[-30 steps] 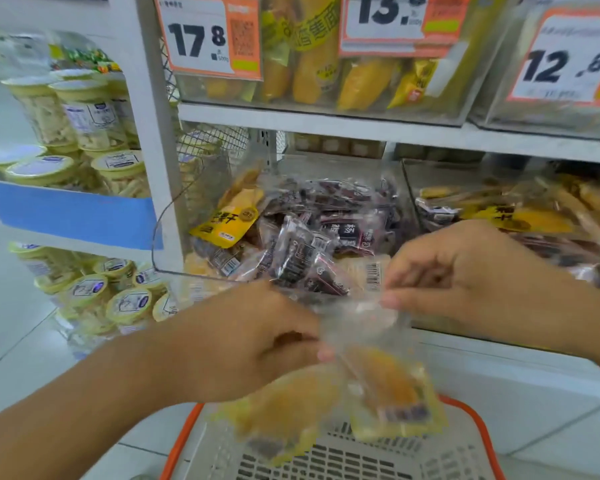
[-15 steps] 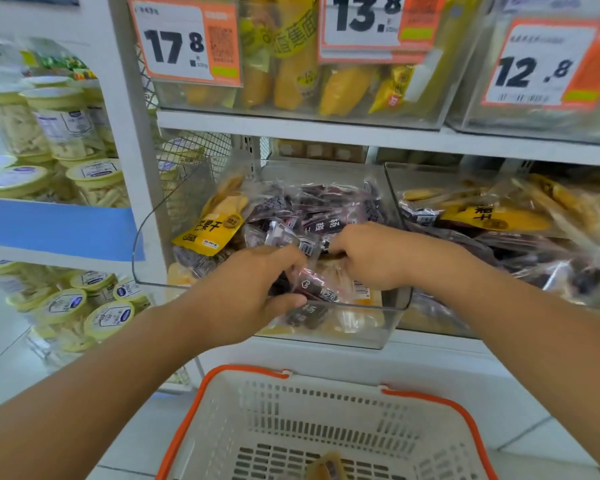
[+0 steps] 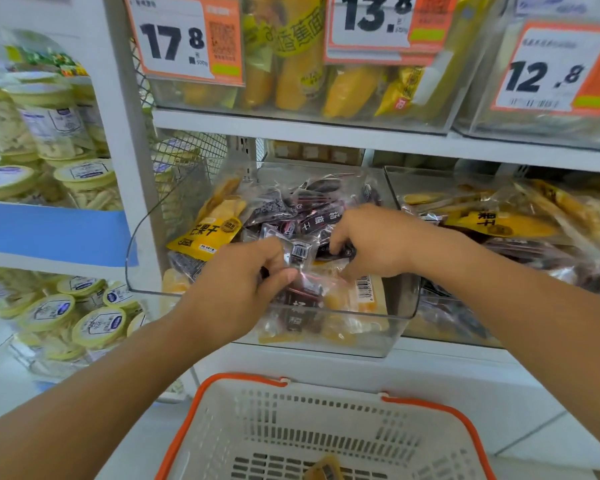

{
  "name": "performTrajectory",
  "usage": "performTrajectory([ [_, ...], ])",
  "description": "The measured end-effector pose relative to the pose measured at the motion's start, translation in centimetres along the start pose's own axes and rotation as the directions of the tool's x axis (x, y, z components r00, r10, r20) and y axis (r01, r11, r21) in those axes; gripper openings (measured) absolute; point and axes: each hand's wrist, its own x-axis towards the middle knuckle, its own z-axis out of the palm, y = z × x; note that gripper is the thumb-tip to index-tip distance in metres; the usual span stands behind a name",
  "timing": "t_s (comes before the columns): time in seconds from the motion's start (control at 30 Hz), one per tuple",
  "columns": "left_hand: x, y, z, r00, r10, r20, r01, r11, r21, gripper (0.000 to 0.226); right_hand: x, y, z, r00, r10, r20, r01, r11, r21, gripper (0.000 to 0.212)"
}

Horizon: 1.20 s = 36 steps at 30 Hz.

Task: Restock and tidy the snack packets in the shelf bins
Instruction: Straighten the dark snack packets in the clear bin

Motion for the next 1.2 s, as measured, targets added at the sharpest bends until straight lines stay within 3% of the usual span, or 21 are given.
performTrajectory([
  [0.17, 0.0, -3.1, -2.5, 0.997, 0.011, -0.073, -0.001, 0.992, 0.126, 0.034, -0.9, -0.7, 0.3, 0.997, 0.058, -0.054, -0.064, 0.989, -0.134, 0.034],
  [0.37, 0.1, -3.5, -2.0, 0.979, -0.039, -0.198, 0.084, 0.971, 0.223, 0.034, -2.1, -2.8, 0.5, 0.968, 0.235, 0.083, -0.199, 0.929, -0.313, 0.05],
  [0.47, 0.1, -3.6, -2.0, 0.98, -0.071, -0.187, 0.108, 0.976, 0.191, 0.034, -1.8, -2.9, 0.0, 0.938, 0.271, 0.217, -0.231, 0.954, -0.191, 0.045],
  [0.57, -0.2, -3.2, -2.1, 0.977, -0.112, -0.182, 0.141, 0.977, 0.158, 0.034, -1.7, -2.3, -0.6, 0.904, 0.243, 0.352, -0.278, 0.959, 0.053, 0.042],
  [0.63, -0.3, -2.8, -2.2, 0.977, -0.116, -0.177, 0.146, 0.975, 0.169, 0.034, -1.8, -2.1, -0.7, 0.903, 0.235, 0.36, -0.326, 0.919, 0.22, 0.04],
  [0.8, -0.5, -2.6, -2.0, 0.979, -0.119, -0.168, 0.152, 0.968, 0.2, 0.033, -1.9, -2.7, 0.9, 0.904, 0.297, 0.307, -0.37, 0.904, 0.213, 0.037],
  [0.9, -0.5, -2.5, -1.9, 0.978, -0.108, -0.177, 0.146, 0.965, 0.217, 0.033, -1.8, -2.7, 1.1, 0.909, 0.333, 0.253, -0.403, 0.856, 0.324, 0.029],
  [1.2, -0.9, -2.2, -1.6, 0.977, -0.089, -0.196, 0.133, 0.964, 0.229, 0.033, -2.1, -2.7, 1.4, 0.93, 0.366, 0.019, -0.346, 0.858, 0.381, 0.017],
])
